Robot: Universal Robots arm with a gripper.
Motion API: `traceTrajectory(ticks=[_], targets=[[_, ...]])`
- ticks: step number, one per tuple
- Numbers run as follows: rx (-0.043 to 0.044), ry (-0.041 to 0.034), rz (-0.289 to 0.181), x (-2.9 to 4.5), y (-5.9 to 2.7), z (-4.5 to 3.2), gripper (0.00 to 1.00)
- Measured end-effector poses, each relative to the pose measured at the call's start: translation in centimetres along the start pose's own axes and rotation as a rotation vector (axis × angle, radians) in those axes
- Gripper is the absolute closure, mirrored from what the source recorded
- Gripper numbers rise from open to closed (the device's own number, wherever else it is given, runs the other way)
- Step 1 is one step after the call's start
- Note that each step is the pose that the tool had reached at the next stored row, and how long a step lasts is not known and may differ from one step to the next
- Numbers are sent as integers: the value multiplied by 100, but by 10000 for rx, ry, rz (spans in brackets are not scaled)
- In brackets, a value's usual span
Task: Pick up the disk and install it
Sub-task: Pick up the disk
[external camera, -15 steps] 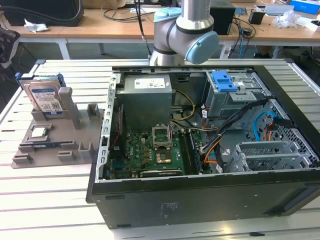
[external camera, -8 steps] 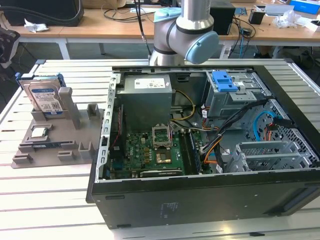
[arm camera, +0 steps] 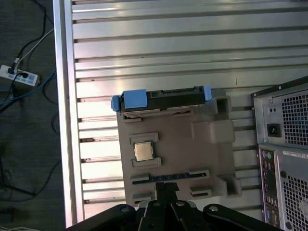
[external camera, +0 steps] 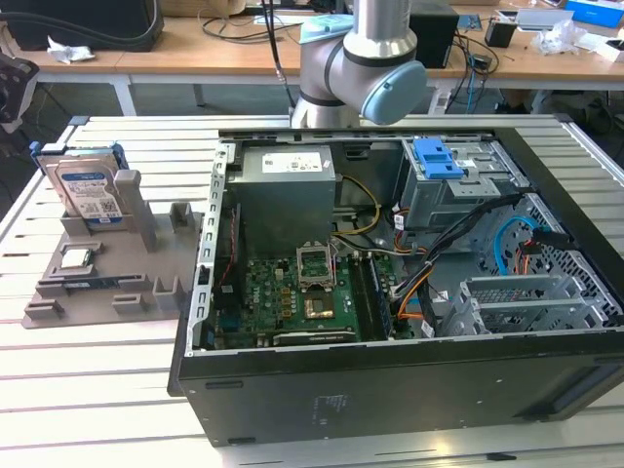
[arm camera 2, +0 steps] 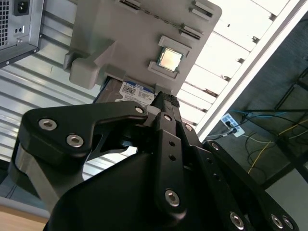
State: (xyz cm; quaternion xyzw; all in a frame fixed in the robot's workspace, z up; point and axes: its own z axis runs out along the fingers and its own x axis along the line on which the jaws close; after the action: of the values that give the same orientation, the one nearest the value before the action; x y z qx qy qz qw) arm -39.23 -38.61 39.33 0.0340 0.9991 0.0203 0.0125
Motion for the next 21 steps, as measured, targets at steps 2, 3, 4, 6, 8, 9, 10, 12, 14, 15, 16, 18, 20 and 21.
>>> traceTrajectory(ticks=[2,3,4,6,8,9,10,12,14,15,16,18,20,21], targets=[[-9,18,-417,1,0,0,90],[-14,26,-622,0,0,0,90],[-16,31,-731,0,0,-1,90],[-23,42,-1006,0,0,0,90],[-28,50,-1194,0,0,0,90],[-31,56,-1346,0,0,0,90],[-34,61,-1485,0,0,0,90],[-37,68,-1638,0,0,0,90],[-40,72,-1730,0,0,0,90],[-40,73,-1759,0,0,0,90],[-41,75,-1785,0,0,0,90],[-45,80,-1918,0,0,0,90],[-49,87,-2087,0,0,0,90],[-51,91,-2202,0,0,0,90]])
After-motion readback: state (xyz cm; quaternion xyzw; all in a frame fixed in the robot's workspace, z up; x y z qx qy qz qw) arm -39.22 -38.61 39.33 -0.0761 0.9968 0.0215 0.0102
